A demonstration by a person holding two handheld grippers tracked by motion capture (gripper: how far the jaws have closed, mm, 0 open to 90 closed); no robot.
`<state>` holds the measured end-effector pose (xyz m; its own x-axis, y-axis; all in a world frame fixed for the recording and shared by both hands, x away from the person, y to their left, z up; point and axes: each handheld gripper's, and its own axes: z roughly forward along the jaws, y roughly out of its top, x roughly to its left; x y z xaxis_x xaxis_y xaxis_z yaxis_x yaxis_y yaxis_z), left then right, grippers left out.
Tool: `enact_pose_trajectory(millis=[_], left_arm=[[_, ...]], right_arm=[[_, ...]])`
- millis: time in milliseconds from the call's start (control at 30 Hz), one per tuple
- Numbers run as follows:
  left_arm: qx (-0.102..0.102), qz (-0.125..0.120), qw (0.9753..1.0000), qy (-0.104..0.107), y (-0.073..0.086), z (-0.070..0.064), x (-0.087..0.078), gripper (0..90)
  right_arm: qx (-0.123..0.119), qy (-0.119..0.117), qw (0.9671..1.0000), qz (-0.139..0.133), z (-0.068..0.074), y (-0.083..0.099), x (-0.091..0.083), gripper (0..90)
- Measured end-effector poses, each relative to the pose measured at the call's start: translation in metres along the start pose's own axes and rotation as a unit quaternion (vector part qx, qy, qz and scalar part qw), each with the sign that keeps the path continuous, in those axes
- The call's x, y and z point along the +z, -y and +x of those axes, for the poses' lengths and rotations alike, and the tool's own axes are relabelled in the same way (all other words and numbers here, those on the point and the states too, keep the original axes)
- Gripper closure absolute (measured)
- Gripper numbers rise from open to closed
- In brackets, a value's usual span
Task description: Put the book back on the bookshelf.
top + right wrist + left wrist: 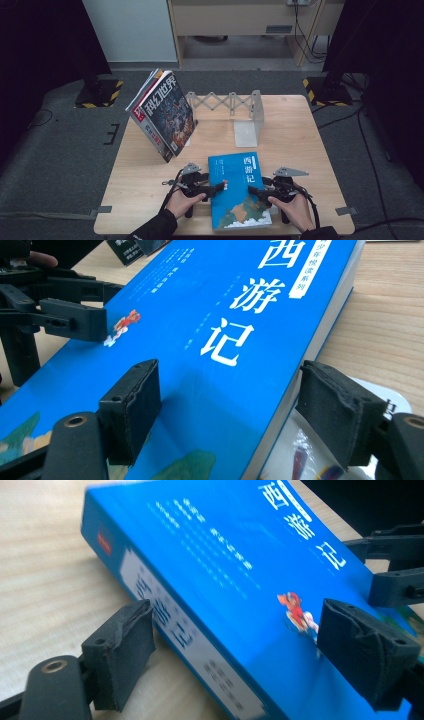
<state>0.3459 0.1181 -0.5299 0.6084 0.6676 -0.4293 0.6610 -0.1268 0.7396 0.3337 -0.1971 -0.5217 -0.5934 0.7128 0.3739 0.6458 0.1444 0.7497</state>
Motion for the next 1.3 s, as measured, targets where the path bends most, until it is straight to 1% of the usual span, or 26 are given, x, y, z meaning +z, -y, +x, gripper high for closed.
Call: enact_pose_trajectory(millis=[100,133,167,233,267,333,367,400,433,467,600,800,833,933,967,1000,1067,1167,1233,1300], left_arm=[[0.000,0.007,1.0000,0.001,0.002,-0.003,-0.002,13.8],[0.000,0.012,0.9999,0.004,0.003,-0.005,-0.003,12.7],[-0.013,0.018,0.9997,0.009,0.005,-0.006,-0.003,12.1],[-0.024,0.021,0.9993,0.016,0.008,-0.006,-0.002,9.6],[-0.024,0.021,0.9993,0.016,0.008,-0.006,-0.002,8.6],[-0.038,0.027,0.9985,0.028,0.008,-0.004,0.001,7.1],[-0.040,0.028,0.9982,0.034,0.009,-0.004,0.003,7.2],[-0.040,0.028,0.9982,0.034,0.009,-0.004,0.003,6.2],[-0.033,0.029,0.9986,0.031,0.009,-0.006,0.004,5.4],[-0.033,0.029,0.9986,0.031,0.009,-0.006,0.004,5.0],[-0.033,0.033,0.9981,0.041,0.008,-0.003,0.003,5.3],[-0.038,0.040,0.9974,0.046,0.005,-0.001,0.003,8.3],[-0.043,0.047,0.9967,0.050,0.003,0.001,0.003,9.0],[-0.061,0.047,0.9954,0.056,0.002,0.003,0.003,12.1],[-0.061,0.047,0.9954,0.056,0.002,0.003,0.003,13.7],[-0.077,0.045,0.9940,0.063,0.002,0.004,0.003,15.2],[-0.073,0.049,0.9940,0.065,0.002,0.004,0.002,16.1],[-0.073,0.050,0.9941,0.063,0.002,0.004,0.002,16.7],[-0.070,0.049,0.9944,0.062,0.001,0.003,0.002,18.2],[-0.068,0.039,0.9949,0.064,-0.002,0.001,-0.001,21.8]], right_arm=[[-0.001,0.000,1.0000,0.003,0.001,0.001,-0.002,25.6],[0.003,0.000,1.0000,0.002,0.001,0.001,-0.003,25.4],[0.003,0.001,1.0000,0.003,0.000,0.001,-0.003,25.4],[0.004,0.001,1.0000,0.003,0.001,0.001,-0.002,25.5],[0.002,0.000,1.0000,0.003,0.001,0.002,-0.002,25.5],[0.010,-0.003,0.9999,0.001,0.002,0.002,-0.001,25.0],[0.007,-0.002,1.0000,0.001,0.002,0.002,0.000,24.9],[0.009,-0.002,1.0000,0.002,0.002,0.002,0.000,24.9],[0.009,-0.002,0.9999,0.002,0.002,0.002,0.000,24.9],[0.009,-0.002,0.9999,0.002,0.002,0.002,0.000,24.9],[0.014,-0.003,0.9999,0.000,0.002,0.003,0.001,24.5],[0.018,-0.005,0.9998,0.001,0.001,0.003,0.001,24.7],[0.018,-0.005,0.9998,0.000,0.001,0.003,0.001,24.8],[0.021,-0.006,0.9998,-0.002,0.001,0.003,0.002,25.2],[0.021,-0.006,0.9998,-0.002,0.001,0.003,0.002,25.2],[0.024,-0.007,0.9997,-0.005,0.001,0.003,0.003,25.7],[0.027,-0.008,0.9996,-0.007,0.001,0.003,0.004,25.9],[0.022,-0.009,0.9997,-0.005,0.001,0.002,0.004,26.0],[0.021,-0.009,0.9997,-0.005,0.001,0.002,0.004,26.1],[0.021,-0.009,0.9997,-0.003,0.001,0.002,0.004,26.5]])
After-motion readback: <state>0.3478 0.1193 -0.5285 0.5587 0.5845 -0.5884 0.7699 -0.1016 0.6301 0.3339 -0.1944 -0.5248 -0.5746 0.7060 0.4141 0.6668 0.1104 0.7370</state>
